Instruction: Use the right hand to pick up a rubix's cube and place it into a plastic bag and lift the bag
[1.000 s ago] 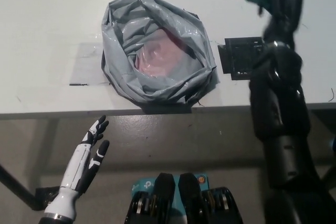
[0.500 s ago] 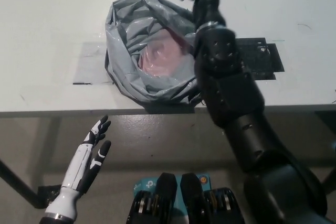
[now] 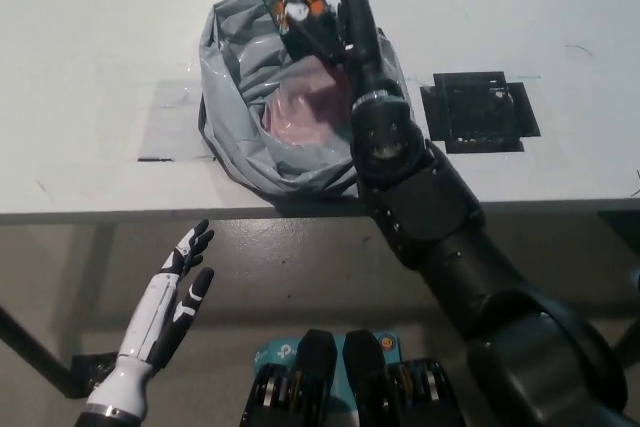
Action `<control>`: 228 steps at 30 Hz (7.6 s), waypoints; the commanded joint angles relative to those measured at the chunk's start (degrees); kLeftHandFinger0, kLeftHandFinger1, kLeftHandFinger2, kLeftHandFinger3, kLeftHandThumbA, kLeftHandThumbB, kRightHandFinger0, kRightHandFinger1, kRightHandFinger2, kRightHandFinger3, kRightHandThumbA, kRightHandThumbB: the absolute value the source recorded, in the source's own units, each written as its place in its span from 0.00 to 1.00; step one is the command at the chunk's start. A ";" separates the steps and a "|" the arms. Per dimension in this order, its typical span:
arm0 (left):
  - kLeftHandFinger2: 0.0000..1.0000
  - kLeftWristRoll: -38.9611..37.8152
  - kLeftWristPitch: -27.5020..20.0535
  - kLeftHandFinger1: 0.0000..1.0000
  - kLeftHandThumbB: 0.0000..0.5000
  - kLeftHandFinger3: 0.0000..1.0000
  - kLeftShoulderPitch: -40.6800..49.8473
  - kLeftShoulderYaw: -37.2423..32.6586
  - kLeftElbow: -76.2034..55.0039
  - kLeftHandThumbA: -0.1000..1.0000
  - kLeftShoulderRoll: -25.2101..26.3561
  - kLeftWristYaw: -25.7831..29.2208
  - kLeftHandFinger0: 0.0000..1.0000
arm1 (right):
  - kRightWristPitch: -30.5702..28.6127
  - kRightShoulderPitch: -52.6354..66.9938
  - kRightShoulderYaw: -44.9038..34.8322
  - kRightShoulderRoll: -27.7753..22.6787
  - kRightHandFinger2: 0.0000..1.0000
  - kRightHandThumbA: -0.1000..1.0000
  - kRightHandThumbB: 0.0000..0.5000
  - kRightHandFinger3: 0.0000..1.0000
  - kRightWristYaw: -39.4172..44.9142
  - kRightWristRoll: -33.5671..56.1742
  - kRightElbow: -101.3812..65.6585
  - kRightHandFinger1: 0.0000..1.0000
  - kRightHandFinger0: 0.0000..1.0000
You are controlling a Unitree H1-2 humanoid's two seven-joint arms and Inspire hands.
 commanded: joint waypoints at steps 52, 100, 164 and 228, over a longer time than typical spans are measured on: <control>1.00 0.38 -3.04 1.00 0.14 1.00 -1.77 -0.92 -0.04 1.00 1.40 -0.33 1.00 | 12.79 5.29 8.72 -17.01 1.00 0.75 1.00 1.00 14.50 -26.00 -24.61 1.00 1.00; 1.00 0.47 -2.06 1.00 0.14 1.00 -2.80 -1.10 -0.41 1.00 1.70 -0.69 1.00 | 23.42 3.22 4.50 -12.18 0.19 0.15 0.50 0.34 9.20 -26.38 -21.41 0.00 0.00; 0.94 -0.34 -1.67 0.89 0.04 1.00 -1.96 -1.97 -0.92 0.98 1.52 -1.93 0.90 | 26.92 -30.90 -43.88 3.75 0.91 0.00 0.12 1.00 9.84 28.51 -29.59 0.25 0.00; 0.83 -0.66 -4.31 0.79 0.08 1.00 0.80 -3.67 -0.71 0.93 1.66 -2.93 0.83 | 7.96 -5.13 7.26 -26.32 1.00 0.91 0.89 1.00 27.97 -4.59 -24.64 1.00 1.00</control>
